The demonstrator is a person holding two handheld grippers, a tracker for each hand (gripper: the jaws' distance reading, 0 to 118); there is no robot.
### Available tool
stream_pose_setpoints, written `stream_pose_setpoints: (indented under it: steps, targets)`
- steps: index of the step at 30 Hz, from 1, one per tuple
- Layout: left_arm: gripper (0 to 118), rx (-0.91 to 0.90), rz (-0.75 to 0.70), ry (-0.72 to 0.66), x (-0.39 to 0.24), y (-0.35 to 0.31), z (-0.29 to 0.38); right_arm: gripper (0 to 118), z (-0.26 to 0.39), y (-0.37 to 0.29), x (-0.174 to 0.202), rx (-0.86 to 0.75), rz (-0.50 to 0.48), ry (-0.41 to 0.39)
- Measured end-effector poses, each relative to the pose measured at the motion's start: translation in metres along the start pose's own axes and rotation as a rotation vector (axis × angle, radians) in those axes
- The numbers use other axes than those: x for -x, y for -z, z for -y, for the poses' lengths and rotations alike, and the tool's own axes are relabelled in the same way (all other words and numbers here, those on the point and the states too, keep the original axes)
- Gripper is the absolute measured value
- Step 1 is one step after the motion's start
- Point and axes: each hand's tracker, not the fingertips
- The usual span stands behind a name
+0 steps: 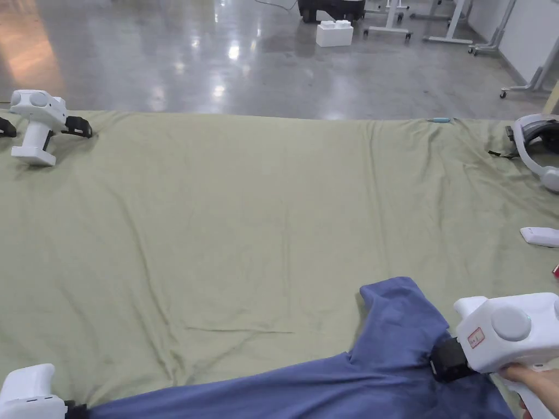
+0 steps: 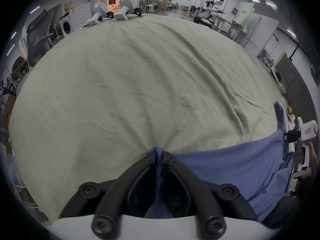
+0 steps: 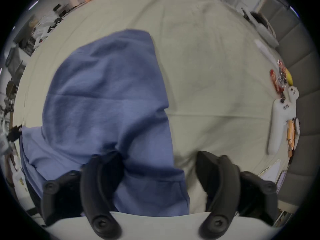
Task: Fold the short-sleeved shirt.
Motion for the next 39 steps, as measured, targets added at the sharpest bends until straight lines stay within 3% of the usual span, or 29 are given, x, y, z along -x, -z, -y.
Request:
stream_pose_setpoints:
  steps: [1,2,9,15,18,21,26,30,33,37,38,39]
  targets:
    - [10,0.003,0.002,-0.001,0.000,0.000,0.000,37,0.004,-0.004,-0.001,-0.004,-0.017,0.014]
    - [10,0.005,0.004,0.001,0.001,0.001,-0.001,5,0.006,-0.007,-0.001,-0.033,-0.019,0.000]
    - [10,-0.010,0.031,-0.012,0.006,-0.008,-0.001,4,0.029,-0.017,0.003,-0.152,-0.053,0.035]
    - [10,-0.181,0.165,-0.052,0.024,-0.107,0.027,4,0.084,-0.086,-0.013,-0.350,-0.226,0.271]
    - [10,-0.233,0.172,0.002,0.023,-0.158,0.056,4,0.140,-0.127,-0.009,-0.398,-0.324,0.353]
    - [10,-0.232,0.197,0.038,0.032,-0.190,0.090,4,0.205,-0.155,0.006,-0.442,-0.277,0.332]
    - [10,-0.168,0.162,0.076,0.050,-0.182,0.135,4,0.291,-0.153,0.016,-0.376,-0.292,0.450]
    - [10,-0.134,0.175,0.009,0.068,-0.166,0.148,4,0.322,-0.136,0.022,-0.343,-0.290,0.499]
    - [10,-0.121,0.175,0.014,0.070,-0.150,0.149,4,0.320,-0.128,0.027,-0.323,-0.269,0.481]
    - [36,-0.146,0.184,-0.025,0.075,-0.146,0.143,5,0.310,-0.116,0.028,-0.296,-0.251,0.418]
    - [72,-0.146,0.181,-0.048,0.079,-0.146,0.140,8,0.308,-0.115,0.030,-0.289,-0.211,0.405]
    - [97,-0.167,0.189,-0.069,0.083,-0.153,0.140,20,0.306,-0.114,0.031,-0.287,-0.180,0.391]
